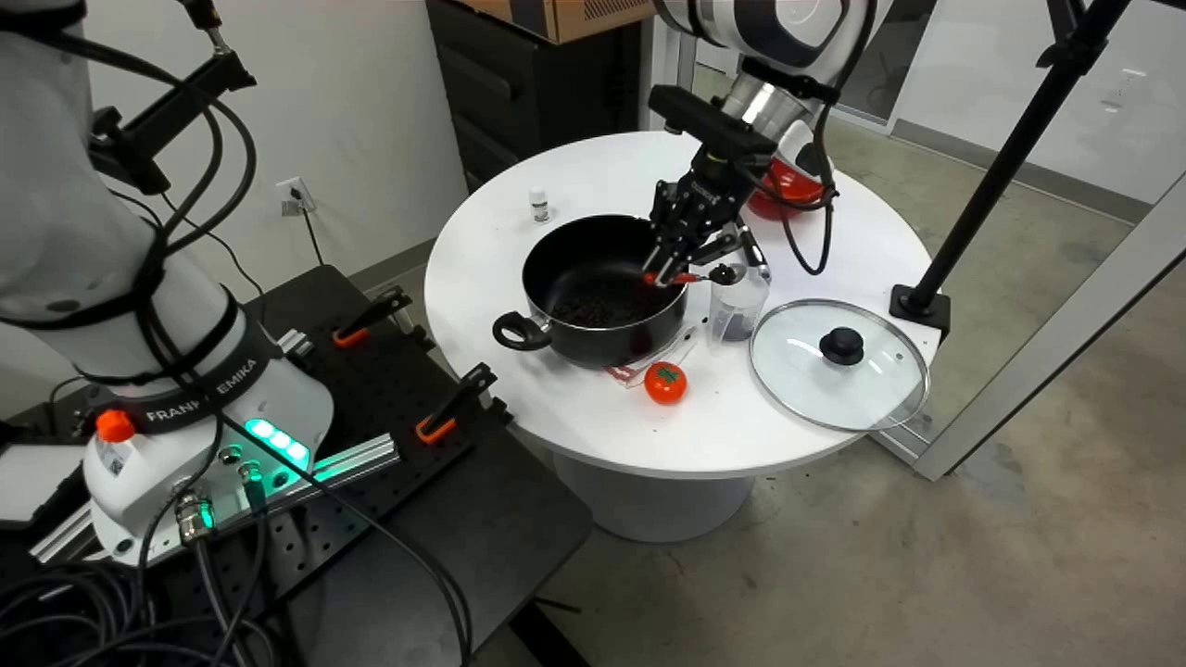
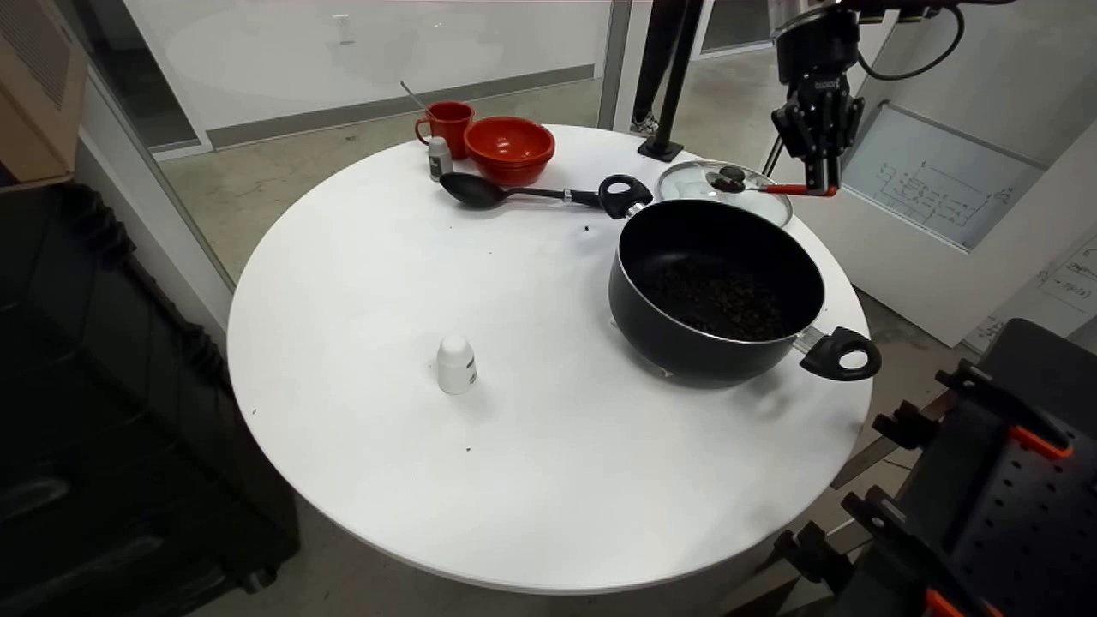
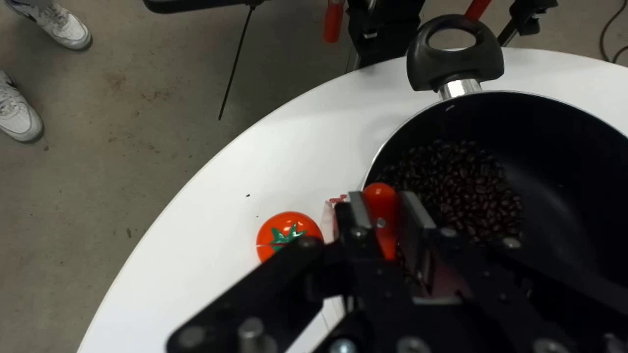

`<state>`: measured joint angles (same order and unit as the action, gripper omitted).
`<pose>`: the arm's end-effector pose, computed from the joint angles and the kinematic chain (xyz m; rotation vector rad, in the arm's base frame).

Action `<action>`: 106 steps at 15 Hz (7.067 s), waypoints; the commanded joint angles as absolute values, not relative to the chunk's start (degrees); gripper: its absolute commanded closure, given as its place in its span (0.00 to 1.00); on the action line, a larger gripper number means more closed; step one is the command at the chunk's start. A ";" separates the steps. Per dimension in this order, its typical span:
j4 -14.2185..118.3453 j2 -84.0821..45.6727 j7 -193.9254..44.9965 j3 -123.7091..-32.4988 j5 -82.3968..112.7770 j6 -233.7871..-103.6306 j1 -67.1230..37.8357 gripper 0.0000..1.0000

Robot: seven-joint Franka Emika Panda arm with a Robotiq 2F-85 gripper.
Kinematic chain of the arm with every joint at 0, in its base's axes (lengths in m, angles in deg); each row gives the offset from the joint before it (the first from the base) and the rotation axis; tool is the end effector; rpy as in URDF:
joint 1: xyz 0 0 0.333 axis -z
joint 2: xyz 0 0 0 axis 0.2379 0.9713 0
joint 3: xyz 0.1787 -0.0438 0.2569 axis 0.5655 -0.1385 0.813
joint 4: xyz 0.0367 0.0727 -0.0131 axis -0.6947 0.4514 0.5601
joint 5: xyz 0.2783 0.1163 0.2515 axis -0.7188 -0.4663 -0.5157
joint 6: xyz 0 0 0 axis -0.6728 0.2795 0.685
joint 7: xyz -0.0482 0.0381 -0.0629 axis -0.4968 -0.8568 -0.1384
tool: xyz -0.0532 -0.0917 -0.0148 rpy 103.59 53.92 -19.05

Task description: Pick up the spoon from the table, scoop some of the contents from the black pot and put them in the colourless cup.

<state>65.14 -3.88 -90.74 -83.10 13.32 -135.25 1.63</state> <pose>0.5158 -0.2331 0.1976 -2.8829 0.3114 0.9389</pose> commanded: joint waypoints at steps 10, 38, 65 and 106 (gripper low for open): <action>50.15 5.17 -90.67 -81.99 11.80 -120.84 3.31 0.95; 25.11 19.60 -90.85 -80.63 9.12 -94.36 7.93 0.95; 21.47 18.05 -93.05 -78.54 9.41 -97.22 8.07 0.95; 120.82 -25.44 -74.08 -67.26 45.06 -195.70 -20.01 0.95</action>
